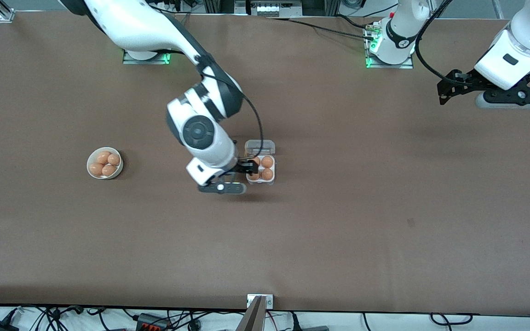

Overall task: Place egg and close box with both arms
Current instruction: 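Withdraw the right gripper to rest while the left gripper moves inward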

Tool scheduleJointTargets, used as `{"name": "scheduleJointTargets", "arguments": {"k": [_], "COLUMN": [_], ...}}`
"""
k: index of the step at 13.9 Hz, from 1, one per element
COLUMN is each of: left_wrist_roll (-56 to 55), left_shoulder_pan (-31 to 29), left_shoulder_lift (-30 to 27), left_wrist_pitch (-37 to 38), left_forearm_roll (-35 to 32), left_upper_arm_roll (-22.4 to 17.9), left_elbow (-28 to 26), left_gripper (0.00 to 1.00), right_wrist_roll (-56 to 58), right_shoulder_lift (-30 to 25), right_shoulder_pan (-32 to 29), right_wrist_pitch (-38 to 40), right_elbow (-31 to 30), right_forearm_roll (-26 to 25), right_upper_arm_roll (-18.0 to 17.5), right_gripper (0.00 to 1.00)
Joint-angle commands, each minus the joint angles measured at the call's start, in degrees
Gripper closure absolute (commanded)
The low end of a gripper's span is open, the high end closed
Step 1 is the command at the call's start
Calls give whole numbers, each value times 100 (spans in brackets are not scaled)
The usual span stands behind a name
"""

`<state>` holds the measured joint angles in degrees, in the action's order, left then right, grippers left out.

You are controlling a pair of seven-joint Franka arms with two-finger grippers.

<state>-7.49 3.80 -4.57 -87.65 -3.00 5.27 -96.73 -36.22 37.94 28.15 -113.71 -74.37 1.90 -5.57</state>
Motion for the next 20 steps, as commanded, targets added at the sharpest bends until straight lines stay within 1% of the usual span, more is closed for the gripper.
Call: {"name": "scheduleJointTargets", "arguments": {"k": [1, 3, 6, 8, 10, 11, 12, 13, 14, 15, 16, 17, 19, 20], "left_wrist_roll": [37, 45, 63, 89, 107, 124, 90, 98, 107, 98, 107, 116, 133, 125], "left_shoulder_pan": [33, 15, 24, 33, -20, -29, -20, -20, -29, -29, -38, -38, -20, 15], "left_shoulder_lift": [193, 272, 412, 570, 903, 966, 1019, 1080, 1098, 1098, 1098, 1098, 1098, 1090], "left_wrist_pitch": [274, 301, 415, 416, 468, 468, 529, 625, 661, 679, 688, 705, 863, 881], "left_forearm_roll": [98, 107, 116, 81, 72, 81, 55, 46, 46, 46, 54, 54, 72, 107], "left_upper_arm_roll": [0, 0, 0, 0, -17, -43, -44, -44, -44, -44, -44, -44, -9, 0], "left_elbow": [268, 339, 366, 453, 620, 673, 734, 787, 805, 805, 805, 796, 787, 735], "left_gripper": [0, 0, 0, 0, 0, 0, 27, 49, 66, 81, 90, 90, 90, 93], "right_wrist_roll": [-17, 298, 1298, 2212, 2523, 2646, 2838, 3032, 3190, 3409, 3603, 3744, 3851, 3816], "right_shoulder_lift": [-856, -1200, -1543, -1675, -1746, -1763, -1885, -1947, -2096, -2202, -2299, -2369, -2440, -2562], "right_shoulder_pan": [-300, -572, -1239, -1758, -2145, -2390, -2645, -2804, -2884, -2894, -2894, -2868, -2903, -2903], "right_wrist_pitch": [778, 1078, 1421, 1579, 1729, 1869, 1905, 1940, 1958, 1984, 2080, 2151, 2518, 2590], "right_elbow": [-192, -192, -192, -192, -192, -192, -192, -183, -192, -192, -192, -201, -210, -297], "right_forearm_roll": [-23, -110, -391, -374, -313, -287, -278, -260, -277, -339, -339, -330, -304, -313], "right_upper_arm_roll": [275, 293, 293, 293, 311, 319, 259, 249, 284, 310, 459, 660, 741, 750], "right_gripper": [0, 0, 0, 0, 0, 0, 0, 0, 0, 0, 0, 0, 0, 0]}}
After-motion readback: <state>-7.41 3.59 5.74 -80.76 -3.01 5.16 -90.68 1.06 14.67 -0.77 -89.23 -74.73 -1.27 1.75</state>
